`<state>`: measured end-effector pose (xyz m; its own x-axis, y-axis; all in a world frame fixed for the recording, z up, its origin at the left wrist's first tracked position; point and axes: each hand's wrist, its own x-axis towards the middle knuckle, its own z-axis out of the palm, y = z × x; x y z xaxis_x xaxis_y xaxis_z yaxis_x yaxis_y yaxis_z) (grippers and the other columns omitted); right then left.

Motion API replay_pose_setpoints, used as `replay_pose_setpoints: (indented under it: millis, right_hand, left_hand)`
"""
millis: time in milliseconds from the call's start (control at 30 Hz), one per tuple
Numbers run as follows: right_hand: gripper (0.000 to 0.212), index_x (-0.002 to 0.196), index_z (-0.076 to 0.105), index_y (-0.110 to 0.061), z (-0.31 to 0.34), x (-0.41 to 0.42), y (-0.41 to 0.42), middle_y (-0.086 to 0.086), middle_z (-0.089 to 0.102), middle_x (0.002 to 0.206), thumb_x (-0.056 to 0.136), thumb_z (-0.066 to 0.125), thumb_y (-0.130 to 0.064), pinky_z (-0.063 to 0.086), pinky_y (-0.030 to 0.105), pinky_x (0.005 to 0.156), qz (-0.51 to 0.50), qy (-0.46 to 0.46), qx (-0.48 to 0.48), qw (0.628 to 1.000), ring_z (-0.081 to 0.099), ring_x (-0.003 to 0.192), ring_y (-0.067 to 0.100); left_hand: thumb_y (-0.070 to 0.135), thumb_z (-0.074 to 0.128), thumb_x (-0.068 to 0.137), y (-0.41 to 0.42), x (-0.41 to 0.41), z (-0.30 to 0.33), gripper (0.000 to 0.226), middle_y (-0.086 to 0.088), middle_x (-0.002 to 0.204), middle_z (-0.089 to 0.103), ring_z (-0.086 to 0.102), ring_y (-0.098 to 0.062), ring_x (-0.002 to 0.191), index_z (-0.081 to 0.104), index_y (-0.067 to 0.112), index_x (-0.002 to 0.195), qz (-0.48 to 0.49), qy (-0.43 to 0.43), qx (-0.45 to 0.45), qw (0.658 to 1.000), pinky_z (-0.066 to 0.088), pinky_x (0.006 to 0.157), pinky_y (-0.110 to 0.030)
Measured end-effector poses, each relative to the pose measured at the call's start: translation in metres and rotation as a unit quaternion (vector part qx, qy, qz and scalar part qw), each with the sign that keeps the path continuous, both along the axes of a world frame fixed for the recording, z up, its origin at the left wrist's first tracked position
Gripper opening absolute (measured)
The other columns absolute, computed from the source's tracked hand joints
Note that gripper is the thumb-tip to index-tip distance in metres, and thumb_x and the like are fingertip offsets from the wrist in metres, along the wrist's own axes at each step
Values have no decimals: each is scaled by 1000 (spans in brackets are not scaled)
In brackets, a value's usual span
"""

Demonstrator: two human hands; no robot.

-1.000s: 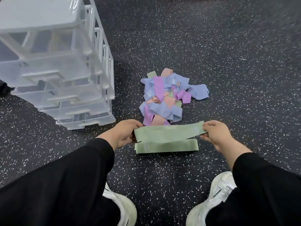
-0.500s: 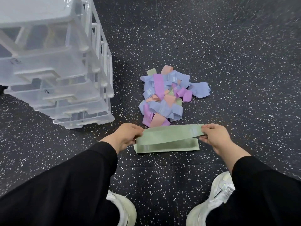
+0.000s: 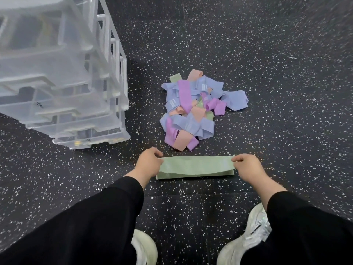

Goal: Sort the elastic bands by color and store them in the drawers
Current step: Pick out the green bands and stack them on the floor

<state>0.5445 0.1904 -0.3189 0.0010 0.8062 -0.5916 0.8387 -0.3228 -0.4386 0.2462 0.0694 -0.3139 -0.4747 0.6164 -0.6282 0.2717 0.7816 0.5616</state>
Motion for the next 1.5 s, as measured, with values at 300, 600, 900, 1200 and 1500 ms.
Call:
replay_pose_setpoints:
  millis: [300, 600, 900, 1200, 1500]
  right_hand:
    - [30, 112, 67, -24, -16, 3, 2, 1, 64, 105, 95, 49, -8, 44, 30, 62, 49, -66, -23, 996, 61, 78, 23]
    - [26, 121, 63, -23, -21, -10, -4, 2, 54, 127, 97, 57, -29, 47, 45, 94, 173, -133, 103, 970, 50, 116, 26]
    - [50, 152, 40, -27, -27, -30, -20, -9, 33, 160, 102, 47, -23, 12, 53, 124, 331, -107, 1, 938, 31, 146, 16]
    - [46, 148, 45, -28, -24, -48, -3, -10, 41, 155, 102, 46, -28, 16, 52, 122, 284, -84, 59, 953, 38, 143, 13]
    - [46, 147, 47, -23, -1, -99, 82, 0, 47, 151, 100, 48, -22, 38, 45, 109, 322, -60, 122, 937, 50, 132, 27]
  left_hand:
    - [13, 52, 98, 1, -2, -23, 17, -4, 101, 65, 57, -23, 86, 66, 19, 106, -147, 114, -51, 981, 41, 72, -29]
    - [38, 50, 102, -5, 10, -27, 45, -7, 139, 48, 51, -29, 122, 49, 21, 143, -322, 272, -34, 906, 46, 98, -47]
    - [36, 49, 101, -8, 35, -37, 58, -2, 144, 47, 45, -25, 135, 31, 23, 155, -447, 234, -55, 862, 24, 116, -58]
    - [33, 44, 101, 12, 21, -27, 49, -1, 138, 51, 48, -26, 129, 42, 21, 148, -396, 236, -9, 887, 37, 106, -47]
    - [32, 44, 101, 80, -11, 0, 33, -4, 118, 57, 56, -29, 112, 54, 17, 129, -384, 273, 39, 881, 45, 91, -46]
